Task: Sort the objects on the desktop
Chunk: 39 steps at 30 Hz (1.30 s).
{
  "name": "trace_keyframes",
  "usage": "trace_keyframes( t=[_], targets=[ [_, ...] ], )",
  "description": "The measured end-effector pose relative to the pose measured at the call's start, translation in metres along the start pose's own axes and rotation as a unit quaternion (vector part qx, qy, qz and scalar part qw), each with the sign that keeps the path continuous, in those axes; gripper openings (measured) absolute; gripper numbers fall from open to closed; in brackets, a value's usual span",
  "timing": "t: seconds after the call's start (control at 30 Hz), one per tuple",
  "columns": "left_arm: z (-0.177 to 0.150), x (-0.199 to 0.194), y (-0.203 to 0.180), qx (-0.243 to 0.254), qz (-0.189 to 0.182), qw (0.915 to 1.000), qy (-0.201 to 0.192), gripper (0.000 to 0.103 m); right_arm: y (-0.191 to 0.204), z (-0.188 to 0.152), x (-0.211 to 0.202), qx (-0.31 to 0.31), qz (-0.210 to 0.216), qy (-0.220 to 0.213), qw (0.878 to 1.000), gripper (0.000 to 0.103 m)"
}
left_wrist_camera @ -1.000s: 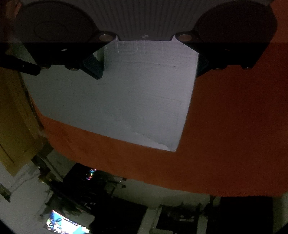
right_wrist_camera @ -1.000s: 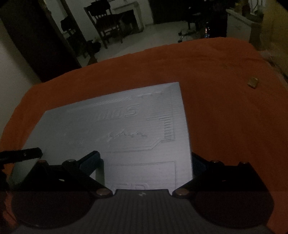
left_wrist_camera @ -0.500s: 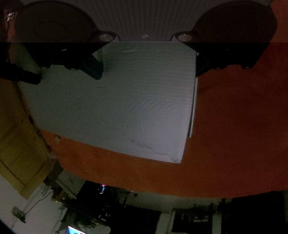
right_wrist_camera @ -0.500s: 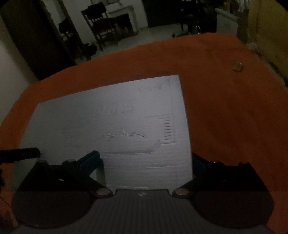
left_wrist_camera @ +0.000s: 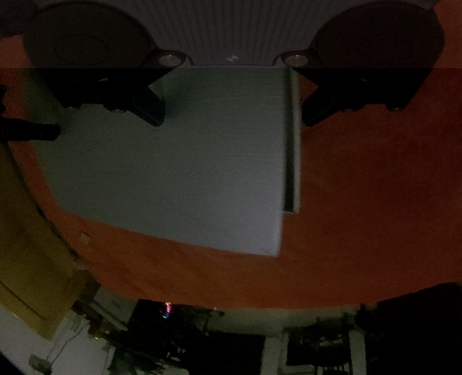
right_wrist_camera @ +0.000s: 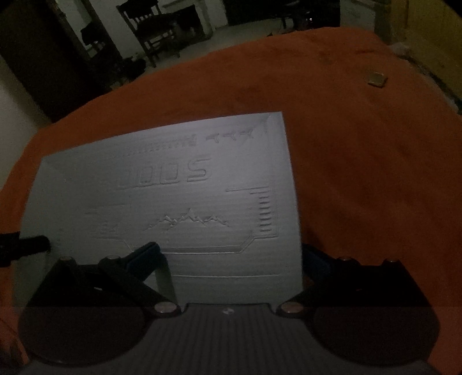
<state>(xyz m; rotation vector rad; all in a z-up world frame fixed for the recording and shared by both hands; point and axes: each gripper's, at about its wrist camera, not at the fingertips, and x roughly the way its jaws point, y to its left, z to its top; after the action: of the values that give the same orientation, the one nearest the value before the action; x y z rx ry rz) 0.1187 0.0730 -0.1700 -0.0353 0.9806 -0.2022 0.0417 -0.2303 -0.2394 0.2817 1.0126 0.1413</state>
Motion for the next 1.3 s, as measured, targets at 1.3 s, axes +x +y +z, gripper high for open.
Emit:
trace_keyframes(
  t=[1.3],
  targets=[
    [-0.008, -0.035, -0.011, 0.03, -0.026, 0.9989, -0.026, 0.102, -0.03, 0.009, 0.012, 0.003, 0.05, -0.017, 0.999, 0.103]
  ],
)
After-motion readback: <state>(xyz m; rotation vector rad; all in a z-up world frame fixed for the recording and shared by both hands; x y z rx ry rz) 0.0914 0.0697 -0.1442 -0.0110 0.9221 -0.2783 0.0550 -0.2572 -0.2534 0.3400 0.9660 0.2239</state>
